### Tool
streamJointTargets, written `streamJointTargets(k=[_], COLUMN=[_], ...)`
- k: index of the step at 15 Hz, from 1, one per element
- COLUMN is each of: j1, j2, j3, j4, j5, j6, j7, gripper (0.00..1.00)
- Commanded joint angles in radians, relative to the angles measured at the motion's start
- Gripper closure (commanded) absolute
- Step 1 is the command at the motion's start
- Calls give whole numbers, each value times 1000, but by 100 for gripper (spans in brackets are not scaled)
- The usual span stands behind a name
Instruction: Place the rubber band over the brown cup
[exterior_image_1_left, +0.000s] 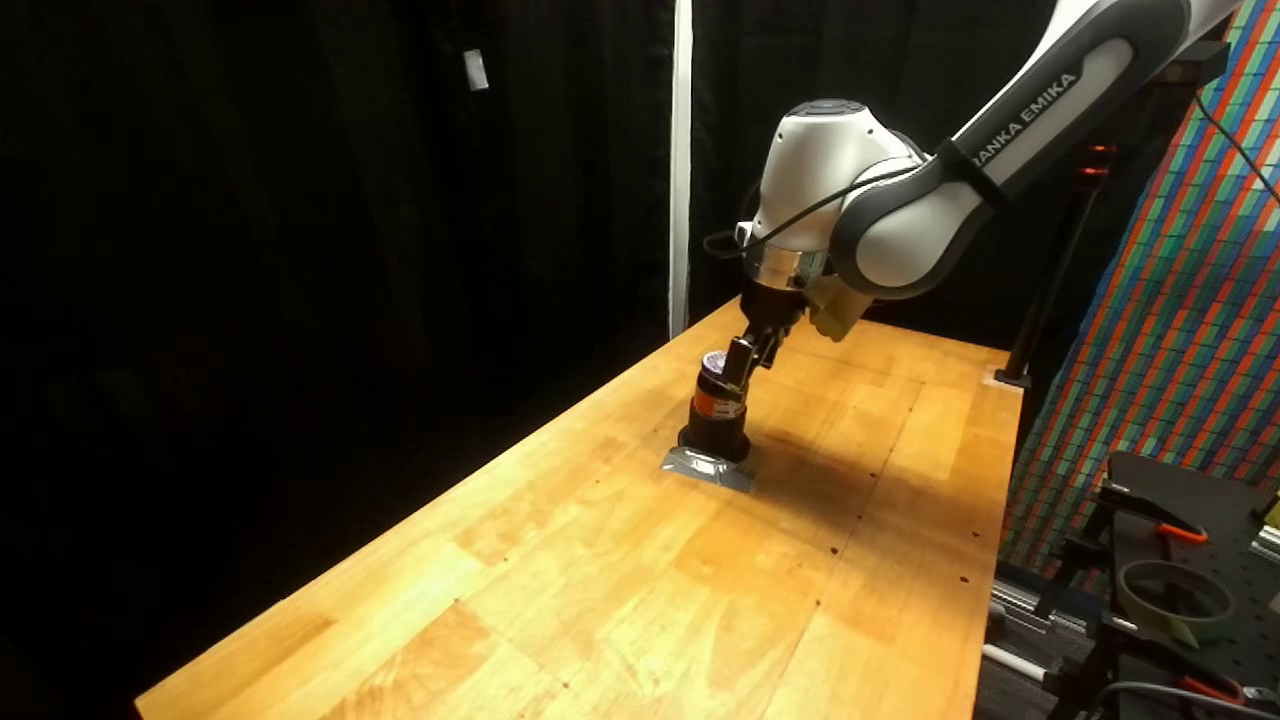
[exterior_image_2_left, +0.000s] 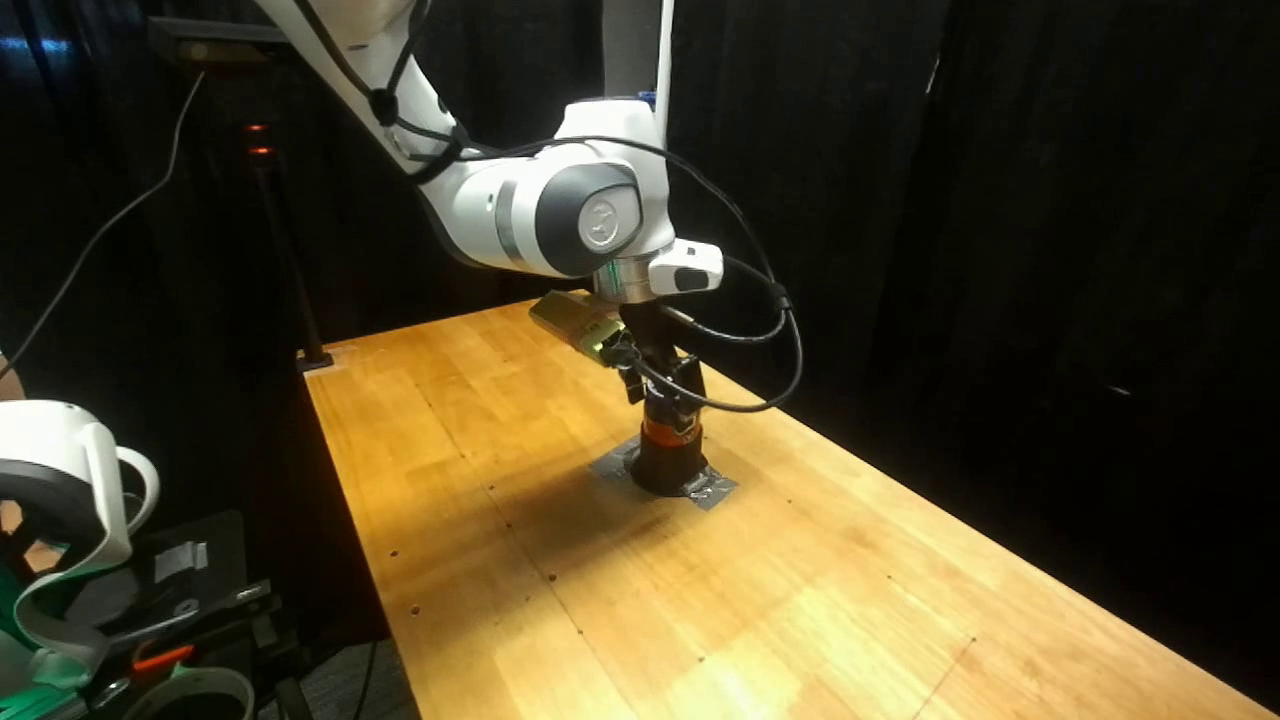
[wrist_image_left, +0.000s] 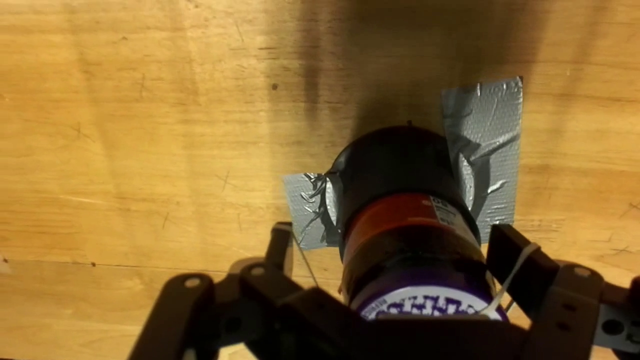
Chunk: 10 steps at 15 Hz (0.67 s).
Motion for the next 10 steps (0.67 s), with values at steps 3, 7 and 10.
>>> streamJointTargets(k=[3, 7, 10], j1=[-37, -61, -81], j2=[-81, -113, -150], j3=[9, 16, 34], j4=[-85, -135, -201], j5=[18, 31, 56], j6=[-47, -26, 19], j7=[-39, -54, -88], gripper=[0, 0, 34])
